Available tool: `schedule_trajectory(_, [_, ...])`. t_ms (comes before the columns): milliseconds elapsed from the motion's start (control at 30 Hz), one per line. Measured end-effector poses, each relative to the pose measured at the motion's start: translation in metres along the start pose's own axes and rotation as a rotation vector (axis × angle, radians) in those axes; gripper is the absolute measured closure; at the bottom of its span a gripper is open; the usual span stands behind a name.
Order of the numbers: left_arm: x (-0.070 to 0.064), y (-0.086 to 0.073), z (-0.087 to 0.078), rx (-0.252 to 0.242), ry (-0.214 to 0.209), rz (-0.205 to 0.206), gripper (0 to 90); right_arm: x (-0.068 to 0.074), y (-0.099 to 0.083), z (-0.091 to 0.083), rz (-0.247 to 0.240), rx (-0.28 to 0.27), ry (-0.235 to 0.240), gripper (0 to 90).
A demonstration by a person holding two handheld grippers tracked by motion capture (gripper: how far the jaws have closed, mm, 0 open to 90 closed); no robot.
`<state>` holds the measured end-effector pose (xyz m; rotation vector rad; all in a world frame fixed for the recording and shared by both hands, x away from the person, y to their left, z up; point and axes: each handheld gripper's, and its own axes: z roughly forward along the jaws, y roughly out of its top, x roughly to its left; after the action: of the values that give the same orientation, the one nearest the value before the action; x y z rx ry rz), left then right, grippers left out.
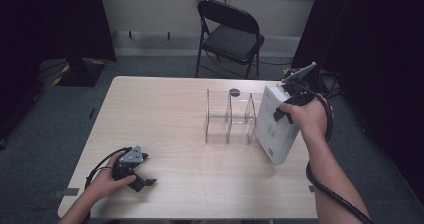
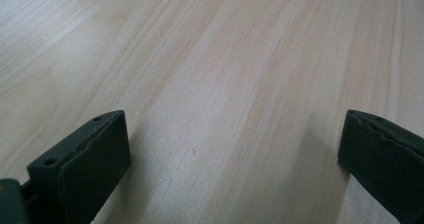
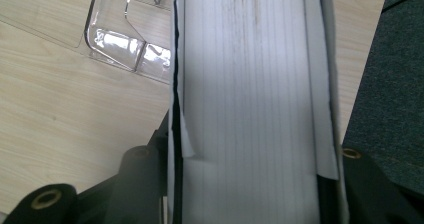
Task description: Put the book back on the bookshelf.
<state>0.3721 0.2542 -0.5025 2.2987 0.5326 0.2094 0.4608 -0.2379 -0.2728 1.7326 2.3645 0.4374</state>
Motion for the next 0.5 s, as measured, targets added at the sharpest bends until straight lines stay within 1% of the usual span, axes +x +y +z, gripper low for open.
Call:
schedule_trajectory(67, [0.0000, 0.0000, 0.0000, 0.000, 0.000, 0.000, 0.0, -0.0004, 0.0010, 0.0007, 0.002, -0.002, -0.005, 52.6])
schedule_trajectory(133, [0.0000, 0.0000, 0.0000, 0.000, 0.000, 0.000, 0.0, -0.0014, 0.0022, 0.0013, 0.017, -0.005, 0.002, 52.7])
schedule_trajectory(233, [0.0000, 0.0000, 0.0000, 0.000, 0.000, 0.000, 0.0, -0.0005, 0.0037, 0.0021, 0.014, -0.005, -0.002, 52.6])
schedule_trajectory(267, [0.0000, 0.0000, 0.0000, 0.000, 0.000, 0.000, 0.0, 0.0001, 0.0045, 0.0025, 0.006, -0.007, -0.006, 52.6])
schedule_trajectory(333, [0.0001, 0.0001, 0.0001, 0.000, -0.001, 0.001, 0.0, 0.0011, 0.0065, 0.0032, 0.006, -0.001, -0.009, 52.6])
schedule_trajectory(500, [0.0000, 0.0000, 0.0000, 0.000, -0.002, 0.000, 0.0, 0.0001, 0.0096, 0.0047, 0.016, -0.005, -0.008, 52.6])
